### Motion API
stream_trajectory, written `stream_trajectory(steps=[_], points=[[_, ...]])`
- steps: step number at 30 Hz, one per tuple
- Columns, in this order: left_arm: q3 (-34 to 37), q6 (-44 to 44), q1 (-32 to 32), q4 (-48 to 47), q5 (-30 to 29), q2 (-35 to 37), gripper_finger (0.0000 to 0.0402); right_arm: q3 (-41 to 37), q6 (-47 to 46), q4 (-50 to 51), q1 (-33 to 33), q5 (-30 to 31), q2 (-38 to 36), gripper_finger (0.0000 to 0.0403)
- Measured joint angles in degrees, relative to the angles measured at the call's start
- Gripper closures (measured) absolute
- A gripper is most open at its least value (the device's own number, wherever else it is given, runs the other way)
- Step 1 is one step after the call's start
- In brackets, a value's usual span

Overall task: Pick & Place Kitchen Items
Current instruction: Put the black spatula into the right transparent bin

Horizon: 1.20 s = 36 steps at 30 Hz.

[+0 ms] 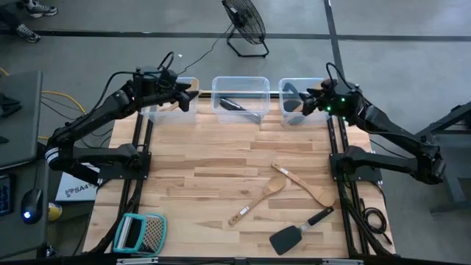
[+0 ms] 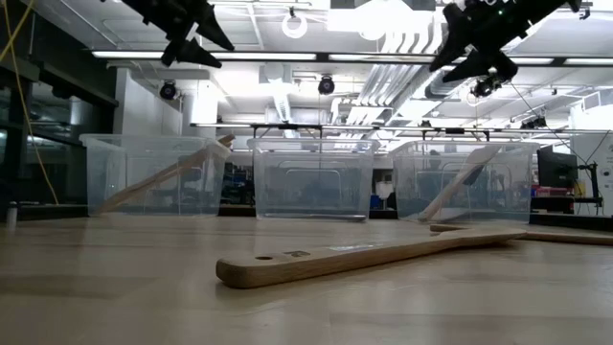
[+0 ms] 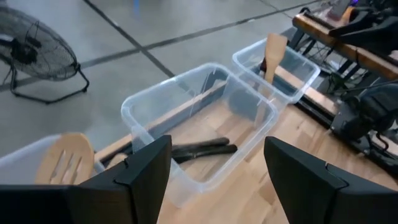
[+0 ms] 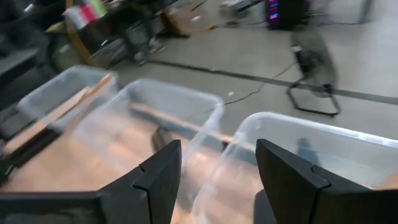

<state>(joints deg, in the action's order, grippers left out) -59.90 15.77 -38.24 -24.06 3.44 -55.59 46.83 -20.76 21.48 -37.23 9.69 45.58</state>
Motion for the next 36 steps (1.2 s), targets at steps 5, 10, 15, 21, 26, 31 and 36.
stream_trajectory(steps=[5, 10, 15, 21, 26, 31, 36], points=[[0.02, 2.41, 0.02, -1.58, -0.04, 0.00, 0.0151, 0.00, 3.12, 2.15, 0.00, -5.73, -0.02, 0.0204], [0.02, 2.70, 2.50, -2.59, -0.39, -0.35, 0.0151, 0.02, 3.34, 4.18, 0.00, -9.60, -1.77, 0.0204], [0.02, 2.71, 5.33, -2.56, -1.48, -0.72, 0.0151, 0.02, 3.92, 6.39, 0.14, -15.87, -2.65, 0.0204], [0.02, 1.37, 6.16, -2.69, -1.53, -0.81, 0.0151, 0.02, 3.96, 9.20, 2.72, -27.36, -2.93, 0.0204], [0.02, -0.92, 6.12, -2.61, -1.03, -0.81, 0.0151, 0.02, 0.43, 12.17, 6.74, -34.82, -2.95, 0.0204], [0.02, -1.89, 6.14, -2.72, -0.21, -0.81, 0.0151, 0.02, -1.19, 16.61, 12.93, -39.32, -2.95, 0.0204], [0.02, -3.00, 6.10, -3.09, 1.76, -0.81, 0.0151, 0.02, -6.60, 19.00, 20.45, -40.14, -2.91, 0.0204]])
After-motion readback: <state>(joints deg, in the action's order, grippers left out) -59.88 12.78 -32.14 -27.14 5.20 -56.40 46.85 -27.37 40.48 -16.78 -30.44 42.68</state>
